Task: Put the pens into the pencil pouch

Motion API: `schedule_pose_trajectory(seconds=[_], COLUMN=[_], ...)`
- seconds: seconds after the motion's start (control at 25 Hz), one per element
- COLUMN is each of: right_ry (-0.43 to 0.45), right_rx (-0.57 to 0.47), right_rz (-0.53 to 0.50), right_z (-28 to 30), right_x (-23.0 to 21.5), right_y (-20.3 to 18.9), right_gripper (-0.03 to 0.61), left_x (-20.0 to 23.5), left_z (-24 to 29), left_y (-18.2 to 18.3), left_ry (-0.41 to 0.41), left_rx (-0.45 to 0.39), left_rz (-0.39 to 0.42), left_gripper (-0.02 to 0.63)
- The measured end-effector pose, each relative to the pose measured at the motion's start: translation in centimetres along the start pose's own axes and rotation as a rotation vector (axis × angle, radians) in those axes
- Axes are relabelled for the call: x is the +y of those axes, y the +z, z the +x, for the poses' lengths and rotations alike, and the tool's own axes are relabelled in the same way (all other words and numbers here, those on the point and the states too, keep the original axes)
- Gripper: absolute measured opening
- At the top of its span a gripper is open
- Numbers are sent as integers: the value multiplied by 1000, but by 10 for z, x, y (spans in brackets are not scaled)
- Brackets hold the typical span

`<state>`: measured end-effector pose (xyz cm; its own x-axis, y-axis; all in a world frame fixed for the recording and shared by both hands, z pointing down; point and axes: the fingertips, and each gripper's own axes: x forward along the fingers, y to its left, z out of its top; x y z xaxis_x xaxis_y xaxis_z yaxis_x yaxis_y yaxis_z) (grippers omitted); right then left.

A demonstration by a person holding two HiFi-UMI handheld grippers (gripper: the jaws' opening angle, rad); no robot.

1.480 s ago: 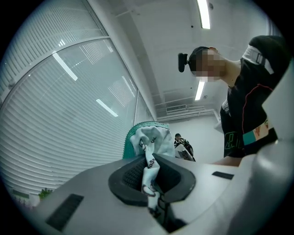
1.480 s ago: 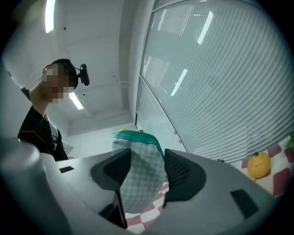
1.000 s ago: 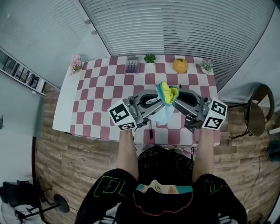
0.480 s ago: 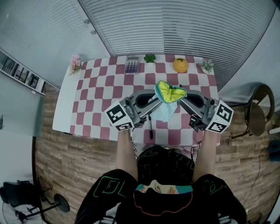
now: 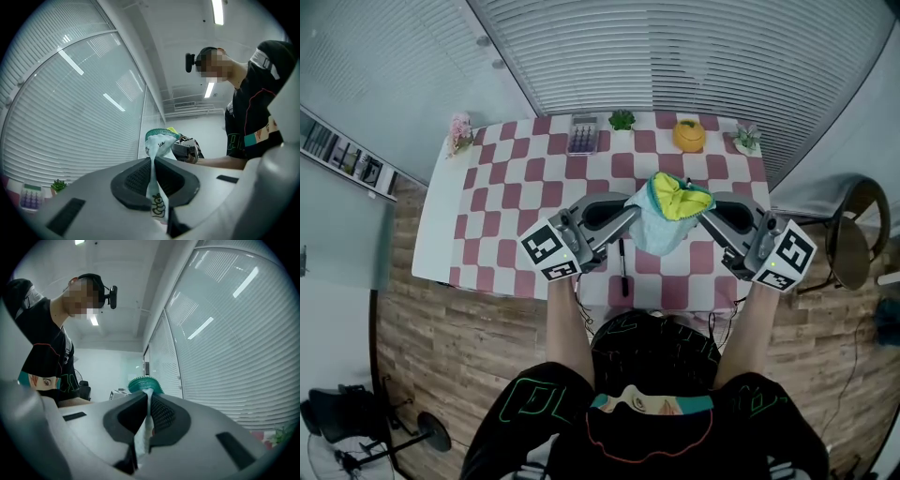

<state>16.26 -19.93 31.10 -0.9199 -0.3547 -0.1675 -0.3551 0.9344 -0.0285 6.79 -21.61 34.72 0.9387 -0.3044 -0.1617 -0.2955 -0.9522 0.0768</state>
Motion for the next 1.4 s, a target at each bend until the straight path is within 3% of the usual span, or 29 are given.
schedule_pose_trajectory(seconds=[0.44,0.84,0.96,1.16,1.4], right_ry=[-21,23,45,44,34], right_rx=[84,198,200,212,217], right_rz=[-60,-90,-91,-90,-78], right_z=[2,6,8,8,9], right_x=[-2,7,12,13,12], right_y=[-7,-29,-29,-32,-38], right_gripper=[14,14,14,14,14], left_x=[-2,-16,-18,-16,-2], left_z=[-1,6,8,8,-2], left_y=[-8,-9,-10,-11,-9], left_ry=[-31,-103,-100,-67,24], left_rx=[57,131,144,152,130], left_rz=[-20,-9,9,51,86], left_gripper=[92,133,115,4,-2])
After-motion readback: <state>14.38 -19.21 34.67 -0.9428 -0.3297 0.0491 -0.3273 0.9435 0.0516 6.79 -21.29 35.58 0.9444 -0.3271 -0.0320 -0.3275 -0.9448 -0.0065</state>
